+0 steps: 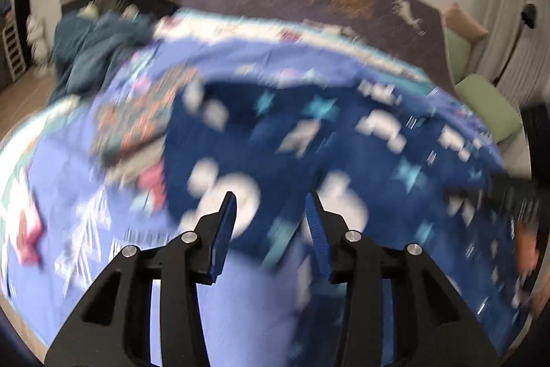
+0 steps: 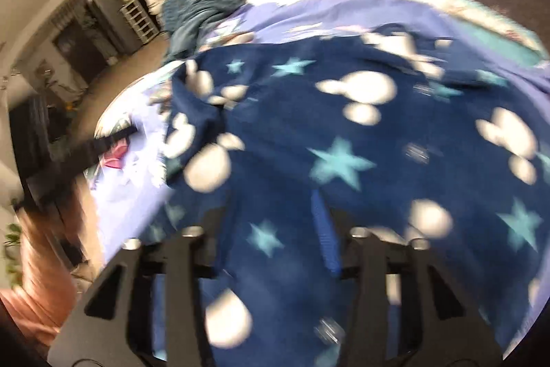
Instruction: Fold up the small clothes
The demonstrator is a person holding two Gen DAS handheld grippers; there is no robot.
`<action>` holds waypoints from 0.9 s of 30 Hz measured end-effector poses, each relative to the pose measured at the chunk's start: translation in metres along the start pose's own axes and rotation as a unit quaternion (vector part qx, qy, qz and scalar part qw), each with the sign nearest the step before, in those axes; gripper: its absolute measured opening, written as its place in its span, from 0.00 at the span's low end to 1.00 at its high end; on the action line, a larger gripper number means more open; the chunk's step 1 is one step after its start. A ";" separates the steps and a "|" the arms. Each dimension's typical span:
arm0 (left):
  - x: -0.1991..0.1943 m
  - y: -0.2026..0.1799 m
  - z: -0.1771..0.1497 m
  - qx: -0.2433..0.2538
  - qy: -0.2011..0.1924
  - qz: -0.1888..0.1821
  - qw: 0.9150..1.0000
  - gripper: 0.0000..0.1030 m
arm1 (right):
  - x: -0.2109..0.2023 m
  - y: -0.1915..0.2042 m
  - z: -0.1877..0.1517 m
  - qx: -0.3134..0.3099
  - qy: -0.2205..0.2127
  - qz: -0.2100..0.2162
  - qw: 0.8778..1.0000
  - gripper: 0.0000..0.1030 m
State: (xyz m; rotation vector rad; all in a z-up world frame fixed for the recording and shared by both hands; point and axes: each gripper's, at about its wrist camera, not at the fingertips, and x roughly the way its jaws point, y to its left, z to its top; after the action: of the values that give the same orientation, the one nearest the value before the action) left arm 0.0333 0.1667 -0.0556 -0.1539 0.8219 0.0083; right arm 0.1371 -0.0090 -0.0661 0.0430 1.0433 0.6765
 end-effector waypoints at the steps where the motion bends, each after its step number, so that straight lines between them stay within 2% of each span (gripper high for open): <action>1: 0.003 0.005 -0.010 0.000 0.008 0.000 1.000 0.46 | 0.013 0.010 0.012 -0.003 0.006 0.010 1.000 0.65; 3: 0.009 0.004 -0.029 0.013 0.015 0.009 1.000 0.53 | 0.039 0.030 0.030 -0.020 0.023 0.019 0.999 0.66; 5: 0.020 -0.001 -0.038 0.042 0.015 0.016 0.999 0.55 | 0.061 0.046 0.044 -0.036 0.041 0.020 0.998 0.71; 8: 0.034 -0.010 -0.039 0.079 0.007 0.031 0.996 0.58 | 0.098 0.067 0.058 -0.055 0.070 0.006 0.996 0.74; 11: 0.053 -0.010 -0.036 0.086 0.022 0.033 0.996 0.58 | 0.126 0.077 0.064 -0.059 0.090 -0.012 0.994 0.74; 12: 0.057 -0.010 -0.035 0.086 0.027 0.029 0.996 0.54 | 0.132 0.078 0.065 -0.057 0.092 -0.018 0.994 0.69; 13: 0.061 -0.011 -0.034 0.087 0.030 0.024 0.995 0.29 | 0.139 0.080 0.066 -0.061 0.093 -0.027 0.993 0.40; 14: 0.062 -0.010 -0.031 0.086 0.035 0.012 0.996 0.16 | 0.141 0.082 0.066 -0.068 0.093 -0.045 0.992 0.20; 15: 0.061 -0.009 -0.028 0.081 0.036 0.011 0.996 0.15 | 0.141 0.080 0.067 -0.070 0.090 -0.059 0.992 0.17; 16: 0.053 -0.008 -0.020 0.074 0.024 0.009 0.997 0.14 | 0.134 0.077 0.070 -0.054 0.084 -0.040 0.994 0.10; 18: 0.037 -0.010 -0.004 0.071 -0.002 -0.003 0.997 0.13 | 0.112 0.073 0.082 -0.039 0.058 -0.021 0.997 0.10; 21: 0.005 -0.022 0.029 0.074 -0.046 -0.040 0.995 0.13 | 0.071 0.069 0.104 -0.044 0.021 -0.018 0.999 0.10; 24: -0.025 -0.049 0.061 0.089 -0.091 -0.092 0.988 0.13 | 0.029 0.060 0.121 -0.047 -0.013 -0.027 0.998 0.10; 27: -0.042 -0.092 0.086 0.119 -0.120 -0.136 0.976 0.13 | -0.024 0.038 0.133 -0.048 -0.051 -0.058 0.996 0.10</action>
State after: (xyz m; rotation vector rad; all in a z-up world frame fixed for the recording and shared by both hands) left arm 0.0737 0.0899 0.0453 -0.0373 0.5504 -0.3241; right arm 0.2178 0.0450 0.0355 -0.0664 0.9066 0.6118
